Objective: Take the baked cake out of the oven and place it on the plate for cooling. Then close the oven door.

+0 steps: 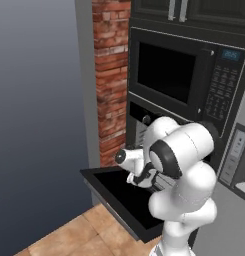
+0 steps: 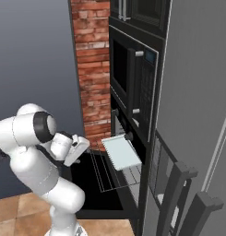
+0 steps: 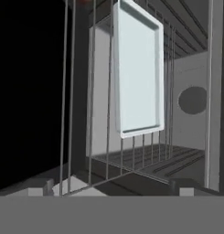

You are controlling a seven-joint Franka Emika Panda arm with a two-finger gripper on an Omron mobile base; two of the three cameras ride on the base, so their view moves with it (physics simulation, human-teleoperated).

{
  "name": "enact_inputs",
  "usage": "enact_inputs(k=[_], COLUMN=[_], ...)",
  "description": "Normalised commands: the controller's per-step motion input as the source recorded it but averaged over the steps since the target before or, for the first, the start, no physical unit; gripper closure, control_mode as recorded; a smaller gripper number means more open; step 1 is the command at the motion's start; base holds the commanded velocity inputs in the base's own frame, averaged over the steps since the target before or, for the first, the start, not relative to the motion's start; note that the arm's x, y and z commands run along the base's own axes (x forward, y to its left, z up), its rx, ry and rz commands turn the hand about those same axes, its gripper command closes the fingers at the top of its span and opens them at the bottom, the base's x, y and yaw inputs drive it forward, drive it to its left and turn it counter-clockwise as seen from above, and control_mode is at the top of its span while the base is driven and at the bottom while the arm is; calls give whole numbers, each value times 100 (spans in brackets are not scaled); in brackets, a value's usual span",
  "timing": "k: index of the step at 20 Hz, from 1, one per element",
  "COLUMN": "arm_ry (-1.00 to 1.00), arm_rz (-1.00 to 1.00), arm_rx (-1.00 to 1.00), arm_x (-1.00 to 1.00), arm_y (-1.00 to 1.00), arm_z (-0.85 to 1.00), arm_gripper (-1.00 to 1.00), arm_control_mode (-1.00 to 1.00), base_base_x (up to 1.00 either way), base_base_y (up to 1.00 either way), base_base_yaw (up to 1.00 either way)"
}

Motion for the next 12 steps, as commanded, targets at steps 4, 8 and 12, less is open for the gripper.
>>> enact_inputs(k=[4, 8, 12], arm_ry=[6, 11, 14], arm_rz=[-2, -2, -1], arm_rx=[-12, -7, -3], arm_x=[61, 66, 73], arm_y=[-3, -15, -23], arm_z=[-46, -45, -40], arm_gripper=[-100, -100, -100], arm_control_mode=[-100, -100, -100], base_base_x=[0, 0, 0], base_base_y=[0, 0, 0], base_base_yaw=[0, 0, 0])
